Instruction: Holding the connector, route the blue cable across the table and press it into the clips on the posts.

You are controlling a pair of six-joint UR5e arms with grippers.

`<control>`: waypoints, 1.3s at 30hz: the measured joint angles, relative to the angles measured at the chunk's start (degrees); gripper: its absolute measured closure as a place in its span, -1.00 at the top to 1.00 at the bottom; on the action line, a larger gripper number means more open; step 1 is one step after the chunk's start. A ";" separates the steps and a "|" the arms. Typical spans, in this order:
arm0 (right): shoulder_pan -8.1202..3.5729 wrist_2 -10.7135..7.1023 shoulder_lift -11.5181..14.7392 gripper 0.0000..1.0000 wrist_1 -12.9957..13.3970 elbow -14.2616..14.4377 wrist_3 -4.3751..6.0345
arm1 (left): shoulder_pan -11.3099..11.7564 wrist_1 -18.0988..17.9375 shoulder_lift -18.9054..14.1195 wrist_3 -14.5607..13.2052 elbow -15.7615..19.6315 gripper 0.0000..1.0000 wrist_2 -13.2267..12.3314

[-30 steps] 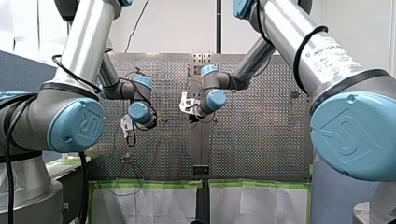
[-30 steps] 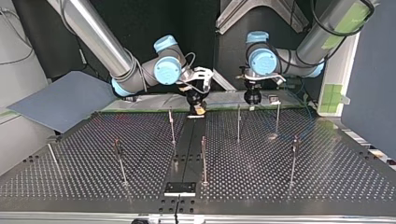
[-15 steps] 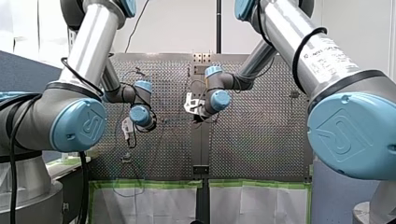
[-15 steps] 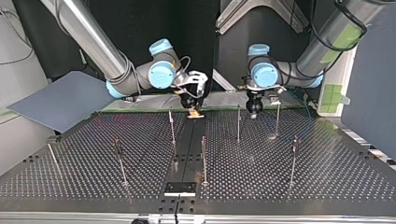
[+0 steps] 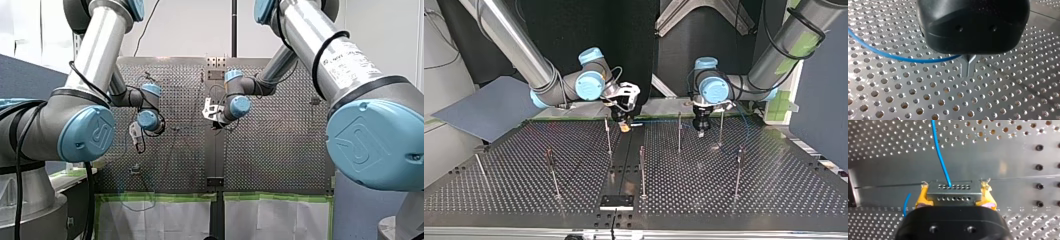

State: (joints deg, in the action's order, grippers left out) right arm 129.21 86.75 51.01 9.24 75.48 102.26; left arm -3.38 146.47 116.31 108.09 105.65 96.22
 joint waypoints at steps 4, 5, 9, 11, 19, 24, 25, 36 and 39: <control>-0.11 -0.05 0.01 -1.00 0.00 -0.37 -0.12 | 0.07 0.16 0.02 0.01 0.02 -0.20 -0.16; -0.11 -0.06 0.01 -1.00 0.00 -0.41 -0.14 | 0.04 0.37 0.01 0.01 0.02 0.17 -0.18; -0.10 -0.08 0.01 -1.00 -0.06 -0.45 -0.24 | -0.18 1.69 0.00 0.00 0.02 1.00 -0.18; -0.10 -0.10 0.01 -1.00 -0.07 -0.45 -0.27 | -0.39 2.56 -0.05 -0.05 0.00 1.00 -0.19; 0.15 -0.20 0.01 -1.00 -0.16 -0.46 -0.28 | -1.23 6.33 -1.67 -1.82 0.05 1.00 0.35; 0.23 -0.18 0.01 -1.00 -0.17 -0.46 -0.16 | -2.14 8.71 -3.89 -3.06 0.65 1.00 1.54; 0.24 -0.18 0.00 -1.00 -0.17 -0.46 -0.12 | -2.34 9.12 -4.25 -3.26 0.83 1.00 1.85; 0.44 -0.25 0.02 -1.00 -0.25 -0.46 0.04 | -4.59 14.29 -8.97 -4.75 5.16 1.00 4.25; 0.52 -0.25 0.02 -1.00 -0.26 -0.46 0.05 | -5.43 15.68 -10.34 -4.56 6.54 1.00 3.28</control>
State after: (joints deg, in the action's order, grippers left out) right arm 129.72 86.50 51.03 8.98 75.02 102.32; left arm -8.81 162.15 105.97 103.53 112.19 99.50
